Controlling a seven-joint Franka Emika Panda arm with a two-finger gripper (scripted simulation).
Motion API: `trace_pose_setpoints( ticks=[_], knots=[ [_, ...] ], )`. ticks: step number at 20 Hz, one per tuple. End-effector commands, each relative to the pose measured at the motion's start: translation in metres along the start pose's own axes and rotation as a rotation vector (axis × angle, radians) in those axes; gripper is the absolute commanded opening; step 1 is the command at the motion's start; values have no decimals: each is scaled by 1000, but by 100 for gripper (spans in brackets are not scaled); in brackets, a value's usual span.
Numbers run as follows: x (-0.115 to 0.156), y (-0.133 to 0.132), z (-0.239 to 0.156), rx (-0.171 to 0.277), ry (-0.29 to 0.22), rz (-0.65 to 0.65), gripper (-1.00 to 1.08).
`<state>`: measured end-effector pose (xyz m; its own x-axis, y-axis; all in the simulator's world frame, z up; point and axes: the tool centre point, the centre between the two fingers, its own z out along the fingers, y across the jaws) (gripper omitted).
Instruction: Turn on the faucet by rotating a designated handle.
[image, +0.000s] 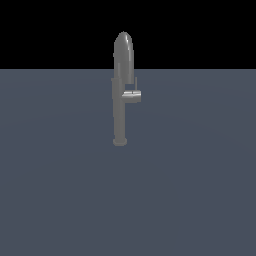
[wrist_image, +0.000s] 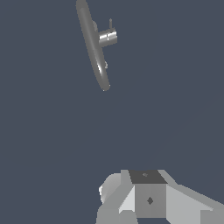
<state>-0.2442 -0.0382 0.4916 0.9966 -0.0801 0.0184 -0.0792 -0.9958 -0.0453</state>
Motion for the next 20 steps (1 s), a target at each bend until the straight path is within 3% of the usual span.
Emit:
trace_pose_setpoints(
  ticks=[1,11,20],
  knots=[
    [0,0,0,0,0,0,-100],
    [12,-4,1,27,-38,30,-100],
    [46,-14,6,99,-139,110,-100]
  ],
)
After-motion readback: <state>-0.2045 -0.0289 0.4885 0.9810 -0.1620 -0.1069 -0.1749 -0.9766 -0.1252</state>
